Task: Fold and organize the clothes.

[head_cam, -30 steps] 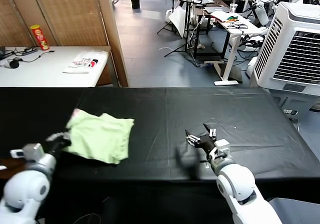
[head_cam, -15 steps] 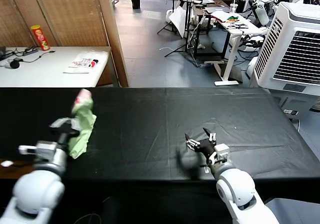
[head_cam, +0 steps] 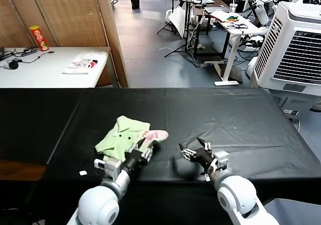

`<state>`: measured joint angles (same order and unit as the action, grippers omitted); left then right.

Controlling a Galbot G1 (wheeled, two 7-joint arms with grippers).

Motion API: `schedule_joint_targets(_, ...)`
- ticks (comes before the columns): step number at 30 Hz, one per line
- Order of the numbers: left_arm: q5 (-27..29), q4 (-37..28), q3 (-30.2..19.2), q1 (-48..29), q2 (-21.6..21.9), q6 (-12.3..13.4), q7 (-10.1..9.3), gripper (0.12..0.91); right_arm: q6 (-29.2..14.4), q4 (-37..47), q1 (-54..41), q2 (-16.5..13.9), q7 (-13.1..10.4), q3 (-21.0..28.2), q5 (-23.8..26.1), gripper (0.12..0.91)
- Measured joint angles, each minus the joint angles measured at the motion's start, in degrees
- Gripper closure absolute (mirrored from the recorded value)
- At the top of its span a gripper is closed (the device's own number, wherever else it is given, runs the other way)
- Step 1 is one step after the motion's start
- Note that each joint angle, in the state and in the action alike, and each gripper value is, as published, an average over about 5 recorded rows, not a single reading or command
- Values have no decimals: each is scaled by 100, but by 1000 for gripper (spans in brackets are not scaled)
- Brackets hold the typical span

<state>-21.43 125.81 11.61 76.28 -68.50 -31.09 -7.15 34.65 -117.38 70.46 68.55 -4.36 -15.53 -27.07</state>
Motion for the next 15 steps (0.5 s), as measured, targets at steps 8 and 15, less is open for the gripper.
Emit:
schedule_joint_targets(8, -79, 337, 274, 310, 201, 176, 279, 236, 303, 137, -196, 126, -262, 88, -1186, 227)
schedule_joint_targets(15, -91, 260, 519, 292, 236, 335, 74, 232, 368, 222, -179, 334, -783, 166, -2455, 227)
